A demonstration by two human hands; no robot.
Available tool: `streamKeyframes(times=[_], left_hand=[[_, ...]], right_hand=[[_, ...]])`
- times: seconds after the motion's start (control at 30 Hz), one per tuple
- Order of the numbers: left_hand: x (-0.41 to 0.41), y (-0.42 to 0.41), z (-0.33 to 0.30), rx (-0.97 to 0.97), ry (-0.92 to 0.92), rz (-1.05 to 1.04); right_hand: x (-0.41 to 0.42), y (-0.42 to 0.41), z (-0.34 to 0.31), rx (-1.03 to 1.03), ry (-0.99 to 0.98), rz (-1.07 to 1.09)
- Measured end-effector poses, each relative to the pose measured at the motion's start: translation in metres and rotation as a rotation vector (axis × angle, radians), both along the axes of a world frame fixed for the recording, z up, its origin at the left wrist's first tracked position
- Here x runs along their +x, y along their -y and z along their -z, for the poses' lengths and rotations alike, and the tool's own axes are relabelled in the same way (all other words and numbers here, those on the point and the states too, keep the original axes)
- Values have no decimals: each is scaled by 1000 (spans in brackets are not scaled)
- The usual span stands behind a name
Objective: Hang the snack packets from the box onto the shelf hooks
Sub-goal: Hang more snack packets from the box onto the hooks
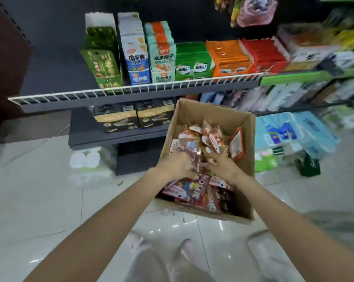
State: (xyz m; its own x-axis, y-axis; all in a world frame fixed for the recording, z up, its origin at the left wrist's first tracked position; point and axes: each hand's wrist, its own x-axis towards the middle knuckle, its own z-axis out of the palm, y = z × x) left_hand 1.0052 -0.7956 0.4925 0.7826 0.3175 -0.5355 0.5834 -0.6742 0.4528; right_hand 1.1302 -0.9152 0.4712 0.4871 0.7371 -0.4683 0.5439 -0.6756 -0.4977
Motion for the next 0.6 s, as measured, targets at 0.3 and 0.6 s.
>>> streamKeyframes(times=[0.3,0.6], left_hand=[[-15,-3,-16,361,218,-233],[-29,-32,-60,344,506,-478]], right_hand=[[-2,-5,-3,-270,-53,-57],[-1,-20,-53,53,-568,247]])
